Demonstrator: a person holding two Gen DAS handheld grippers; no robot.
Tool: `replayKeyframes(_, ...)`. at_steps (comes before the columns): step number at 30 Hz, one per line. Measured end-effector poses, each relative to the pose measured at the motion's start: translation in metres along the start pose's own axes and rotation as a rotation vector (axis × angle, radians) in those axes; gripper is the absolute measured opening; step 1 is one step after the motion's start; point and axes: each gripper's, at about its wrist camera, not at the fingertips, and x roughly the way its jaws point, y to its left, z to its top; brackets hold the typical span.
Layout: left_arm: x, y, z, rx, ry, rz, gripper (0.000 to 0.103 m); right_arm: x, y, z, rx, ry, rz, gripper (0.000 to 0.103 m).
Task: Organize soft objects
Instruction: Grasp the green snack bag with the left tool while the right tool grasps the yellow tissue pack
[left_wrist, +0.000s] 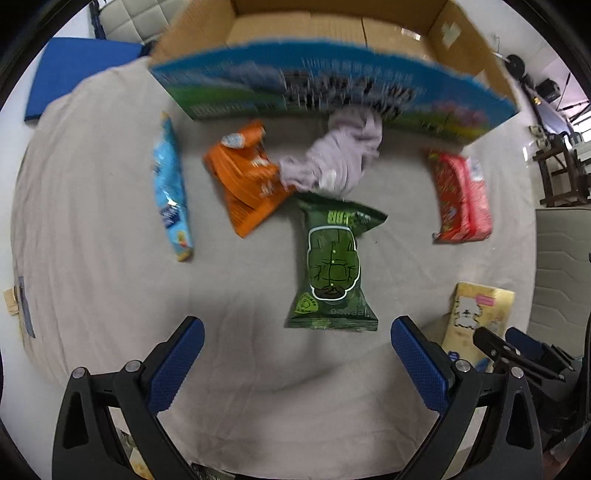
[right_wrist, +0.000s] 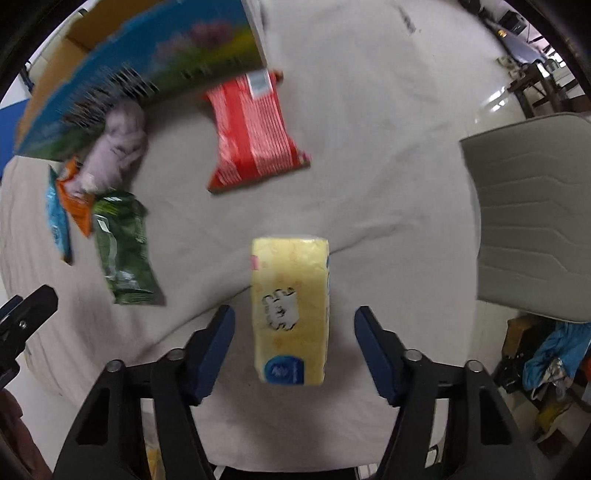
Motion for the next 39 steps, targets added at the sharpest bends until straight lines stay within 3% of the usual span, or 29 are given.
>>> replayKeyframes(3,0.013,-0.006,0.002,0.013,0.017,0.006,0.103,-0.003,-0.023,-0.002,0.043,-0.009,0.023,0.060)
replayKeyframes(8,0.034,-0.013,0.004,0.024,0.040,0.008,0.103,-0.016,-0.053,-0.006,0.102,-0.044,-0.076,0.062)
replayKeyframes(10,0.043,-0.014,0.006,0.025,0.051,0.002,0.103,-0.014,-0.055,-0.007,0.095,-0.034,-0.040,0.066)
replayKeyframes(13,0.060,-0.017,0.010,0.020,0.077,-0.015,0.103,-0.001,-0.052,-0.005,0.081,-0.025,-0.059,0.070)
replayKeyframes(14,0.068,-0.018,0.012,0.019,0.082,-0.021,0.103,0.007,-0.050,-0.004,0.081,-0.019,-0.045,0.076)
replayKeyframes(18,0.087,-0.021,0.017,0.016,0.097,-0.041,0.102,0.023,-0.044,0.000,0.085,0.010,0.006,0.077)
replayKeyframes(20,0.096,-0.019,0.020,0.009,0.105,-0.045,0.095,0.029,-0.040,-0.001,0.082,0.029,0.002,0.077)
replayKeyframes(22,0.105,-0.018,0.023,0.005,0.113,-0.052,0.081,0.035,-0.039,-0.003,0.087,0.049,0.010,0.077)
replayKeyframes(24,0.118,-0.019,0.025,0.007,0.130,-0.048,0.057,0.041,-0.039,-0.004,0.098,0.064,0.011,0.077)
replayKeyframes(27,0.121,-0.024,0.016,0.034,0.097,-0.019,0.042,0.058,-0.039,0.005,0.114,0.081,0.016,0.076)
replayKeyframes(28,0.123,-0.028,0.014,0.034,0.089,-0.012,0.041,0.062,-0.037,0.008,0.114,0.082,0.012,0.070)
replayKeyframes(29,0.125,-0.029,0.007,0.036,0.080,0.001,0.039,0.065,-0.036,0.011,0.118,0.087,-0.057,0.067)
replayKeyframes(33,0.122,-0.031,-0.019,0.021,0.073,0.009,0.037,0.075,-0.038,0.015,0.111,0.069,-0.063,0.066)
replayKeyframes(39,0.115,-0.030,-0.058,0.007,0.045,0.010,0.036,0.050,-0.043,-0.004,0.073,0.038,-0.074,0.065)
